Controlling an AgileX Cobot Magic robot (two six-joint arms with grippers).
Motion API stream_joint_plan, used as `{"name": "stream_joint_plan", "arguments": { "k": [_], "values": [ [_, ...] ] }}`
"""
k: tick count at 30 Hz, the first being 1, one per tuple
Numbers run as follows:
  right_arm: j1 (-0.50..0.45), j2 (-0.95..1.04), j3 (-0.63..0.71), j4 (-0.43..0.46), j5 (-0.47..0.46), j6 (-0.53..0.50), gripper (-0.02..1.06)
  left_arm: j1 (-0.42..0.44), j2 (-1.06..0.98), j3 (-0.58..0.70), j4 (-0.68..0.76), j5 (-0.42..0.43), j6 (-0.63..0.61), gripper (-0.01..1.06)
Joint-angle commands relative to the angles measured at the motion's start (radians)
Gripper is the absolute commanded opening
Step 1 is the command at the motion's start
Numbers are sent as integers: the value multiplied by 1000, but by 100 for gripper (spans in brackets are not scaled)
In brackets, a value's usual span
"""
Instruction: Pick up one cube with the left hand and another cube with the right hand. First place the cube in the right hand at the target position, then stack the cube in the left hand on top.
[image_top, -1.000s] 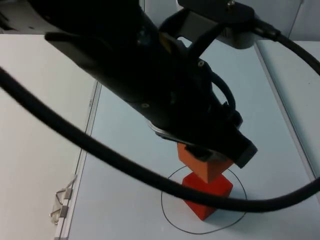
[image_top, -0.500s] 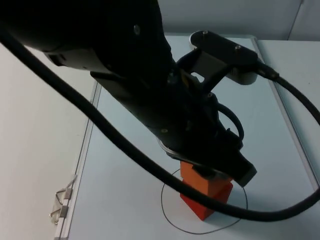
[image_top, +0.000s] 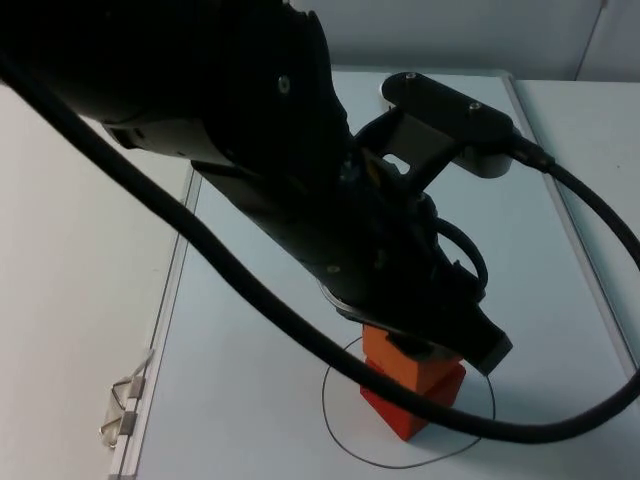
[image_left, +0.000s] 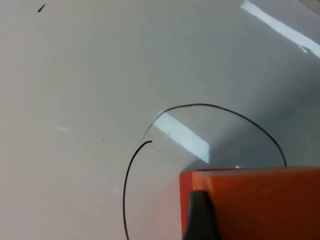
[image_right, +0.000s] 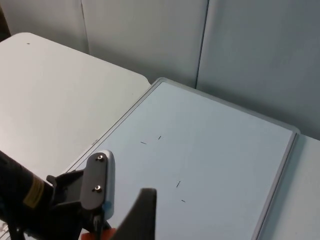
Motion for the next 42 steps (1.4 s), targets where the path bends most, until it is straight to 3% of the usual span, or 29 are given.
{"name": "stream_joint_plan", "arguments": {
  "k": [1, 21, 25, 35, 42],
  "values": [
    [2, -3, -6, -4, 5, -1, 92, -8, -2, -10, 1, -17, -5, 23],
    [2, -3, -6, -4, 22, -1, 92, -8, 34, -10, 12, -13, -13, 25],
    [2, -3, -6, -4, 26, -1, 92, -8, 34, -10, 12, -16, -13, 31],
    [2, -3, -6, -8, 28, -1, 92, -8, 34, -10, 12, 19, -28, 75],
    [2, -3, -6, -8, 28, -1, 92, -8, -3, -11, 8, 25, -28, 77]
  ]
}}
